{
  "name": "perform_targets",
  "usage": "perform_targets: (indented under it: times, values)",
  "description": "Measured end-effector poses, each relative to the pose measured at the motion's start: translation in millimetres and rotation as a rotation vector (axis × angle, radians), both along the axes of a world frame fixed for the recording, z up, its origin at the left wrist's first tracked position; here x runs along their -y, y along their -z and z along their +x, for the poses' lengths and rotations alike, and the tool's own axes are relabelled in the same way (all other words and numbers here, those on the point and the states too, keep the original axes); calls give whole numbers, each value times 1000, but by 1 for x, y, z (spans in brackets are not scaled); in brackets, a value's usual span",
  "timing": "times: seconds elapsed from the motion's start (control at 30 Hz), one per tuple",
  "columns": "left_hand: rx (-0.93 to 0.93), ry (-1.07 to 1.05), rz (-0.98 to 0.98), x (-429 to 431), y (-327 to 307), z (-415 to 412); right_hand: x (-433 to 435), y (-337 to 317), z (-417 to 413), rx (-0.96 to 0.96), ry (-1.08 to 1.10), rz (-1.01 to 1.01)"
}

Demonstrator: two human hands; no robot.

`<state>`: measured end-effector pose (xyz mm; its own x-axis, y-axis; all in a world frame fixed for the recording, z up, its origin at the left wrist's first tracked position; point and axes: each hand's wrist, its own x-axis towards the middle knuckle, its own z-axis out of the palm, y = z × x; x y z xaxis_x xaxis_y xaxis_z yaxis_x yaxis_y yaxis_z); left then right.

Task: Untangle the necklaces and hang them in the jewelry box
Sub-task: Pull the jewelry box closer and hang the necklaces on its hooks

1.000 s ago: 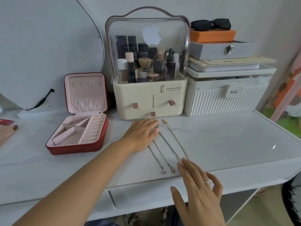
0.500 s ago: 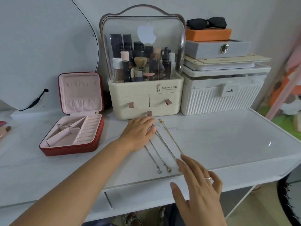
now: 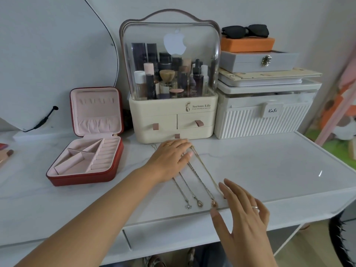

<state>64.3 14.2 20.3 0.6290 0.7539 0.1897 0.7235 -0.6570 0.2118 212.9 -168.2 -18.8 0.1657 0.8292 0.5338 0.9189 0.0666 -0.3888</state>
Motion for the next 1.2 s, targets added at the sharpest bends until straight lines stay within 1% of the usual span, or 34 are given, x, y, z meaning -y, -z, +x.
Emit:
perform_targets:
  times: [0.17,0.23,0.3,0.4,0.43,0.47,0.53,0.57,0.63,0.7,0.73,0.93,1.0,1.1,1.2]
  values:
    - [79,-20,146,12,-11,-40,-16,-15,-21,-49,-98,-18]
    - [159,-50,198,19,-15,-64,-27,-26,-41,-102,-186,-46]
    - [280,-169,252,23,-19,-95,-43,-40,-66,-192,-320,-142]
    - [420,-469,357,19,-22,-153,-76,-51,-107,-319,-462,-296]
    - [439,-590,353,18,-24,-170,-87,-55,-121,-338,-485,-328]
    - [456,-702,293,15,-23,-188,-97,-58,-134,-357,-509,-360]
    - [531,-833,61,11,-14,-218,-113,-62,-159,-421,-565,-415]
    - [586,-828,-59,11,-9,-228,-121,-62,-169,-457,-582,-425]
    - [666,-755,-213,10,1,-241,-133,-63,-186,-534,-584,-433]
    - [689,-712,-297,14,6,-244,-139,-62,-195,-601,-565,-442]
    - [695,-697,-316,16,8,-244,-141,-61,-196,-601,-552,-440]
    - [741,-656,-294,53,3,-233,-125,-51,-178,-592,-533,-430]
    - [766,-640,-282,75,2,-226,-107,-45,-167,-615,-549,-423]
    - [790,-588,-281,105,4,-218,-81,-37,-150,-648,-556,-362]
    - [840,-535,-282,122,11,-217,-64,-35,-137,-689,-549,-398]
